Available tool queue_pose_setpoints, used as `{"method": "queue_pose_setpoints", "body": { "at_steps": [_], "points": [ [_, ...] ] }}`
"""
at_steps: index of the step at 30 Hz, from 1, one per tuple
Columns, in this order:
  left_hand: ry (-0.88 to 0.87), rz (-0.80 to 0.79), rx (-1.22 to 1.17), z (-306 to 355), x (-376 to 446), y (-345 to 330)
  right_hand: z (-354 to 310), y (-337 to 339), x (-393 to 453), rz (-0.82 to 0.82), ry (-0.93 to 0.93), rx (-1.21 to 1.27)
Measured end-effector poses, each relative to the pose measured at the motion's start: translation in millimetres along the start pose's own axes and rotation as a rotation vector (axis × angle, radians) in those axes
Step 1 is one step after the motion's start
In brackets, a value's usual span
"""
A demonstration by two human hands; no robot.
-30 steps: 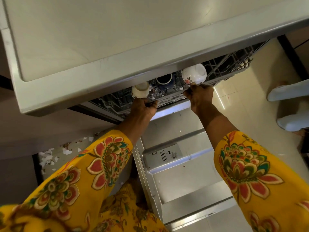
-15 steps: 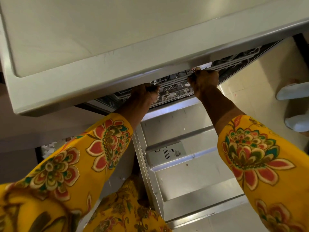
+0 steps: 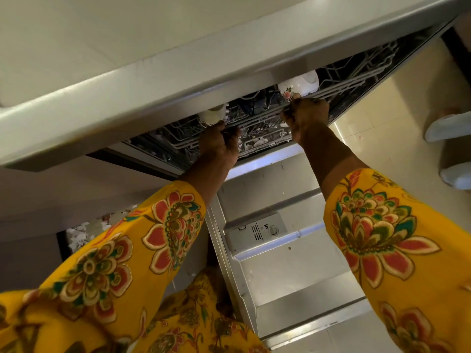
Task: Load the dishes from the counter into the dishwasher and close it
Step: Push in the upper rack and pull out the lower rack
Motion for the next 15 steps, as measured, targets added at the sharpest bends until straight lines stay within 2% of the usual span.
{"method": "queue_pose_setpoints", "body": {
  "at_steps": [7,12,15],
  "points": [
    [-0.024,-0.019,-0.007,-3,1,4,0,2,0,0.022,-0.006,-0.015],
    [-0.079,-0.065,-0.006,-5,1,10,0,2,-6,-0.03,0.054,-0.006],
    [-0.126,-0.11,0.171,-14,2,22,4,6,-10,-0.105,0.09,0.047]
  ]
}}
Point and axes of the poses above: each hand's wrist, its own x-axis towards the middle knuckle, its own y-axis out of the back of the hand, z = x × y, the point moved 7 cm from there along x, towards the middle knuckle, and after that the axes turned 13 degrees about -z, right-handed, at the moved point
